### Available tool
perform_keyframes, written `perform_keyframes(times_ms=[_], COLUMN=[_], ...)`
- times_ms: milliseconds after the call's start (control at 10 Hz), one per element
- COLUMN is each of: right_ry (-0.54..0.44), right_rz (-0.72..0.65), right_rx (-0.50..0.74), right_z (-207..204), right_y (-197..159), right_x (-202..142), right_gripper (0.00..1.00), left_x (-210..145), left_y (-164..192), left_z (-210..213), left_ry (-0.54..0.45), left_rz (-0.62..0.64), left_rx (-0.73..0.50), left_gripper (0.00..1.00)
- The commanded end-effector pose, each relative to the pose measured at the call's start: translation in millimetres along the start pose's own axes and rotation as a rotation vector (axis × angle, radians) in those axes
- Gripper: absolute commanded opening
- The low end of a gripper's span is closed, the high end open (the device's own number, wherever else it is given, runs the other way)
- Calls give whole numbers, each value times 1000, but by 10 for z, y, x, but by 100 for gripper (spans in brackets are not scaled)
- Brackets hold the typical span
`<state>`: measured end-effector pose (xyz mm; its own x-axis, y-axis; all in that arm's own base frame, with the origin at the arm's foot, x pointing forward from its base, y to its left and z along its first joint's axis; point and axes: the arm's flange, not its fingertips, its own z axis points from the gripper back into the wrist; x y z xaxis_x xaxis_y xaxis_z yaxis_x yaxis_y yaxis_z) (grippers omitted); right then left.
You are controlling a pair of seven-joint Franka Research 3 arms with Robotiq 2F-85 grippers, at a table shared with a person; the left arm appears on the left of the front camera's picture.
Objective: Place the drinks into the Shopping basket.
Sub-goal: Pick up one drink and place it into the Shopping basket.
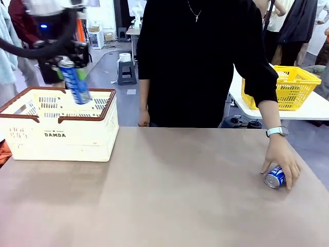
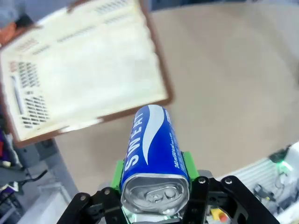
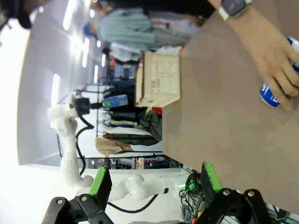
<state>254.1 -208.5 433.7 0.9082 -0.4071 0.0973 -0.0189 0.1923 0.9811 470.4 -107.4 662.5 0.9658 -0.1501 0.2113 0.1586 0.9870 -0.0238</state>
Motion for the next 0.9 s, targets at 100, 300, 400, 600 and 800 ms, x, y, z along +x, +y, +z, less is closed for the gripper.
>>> perform_keyframes(times_ms=[100,300,400,600,800], right_ry=[-5,-5,-5,-5,-5], right_rz=[25,25,25,25,25], right_rx=[12,12,12,12,12], right_z=[5,5,5,5,5], right_y=[22,22,22,22,22], right_x=[18,18,18,18,18], right_gripper=[100,100,100,100,100], left_x=[120,318,457,745,887], left_y=[849,1247,1354,1525,1570], left_z=[-290,-634,-855,-1429,-1874], left_ry=[-103,-87,-53,51,78], left_rz=[124,189,203,268,287], left_rx=[-27,-61,-70,-74,-53], left_gripper=[0,0,0,0,0])
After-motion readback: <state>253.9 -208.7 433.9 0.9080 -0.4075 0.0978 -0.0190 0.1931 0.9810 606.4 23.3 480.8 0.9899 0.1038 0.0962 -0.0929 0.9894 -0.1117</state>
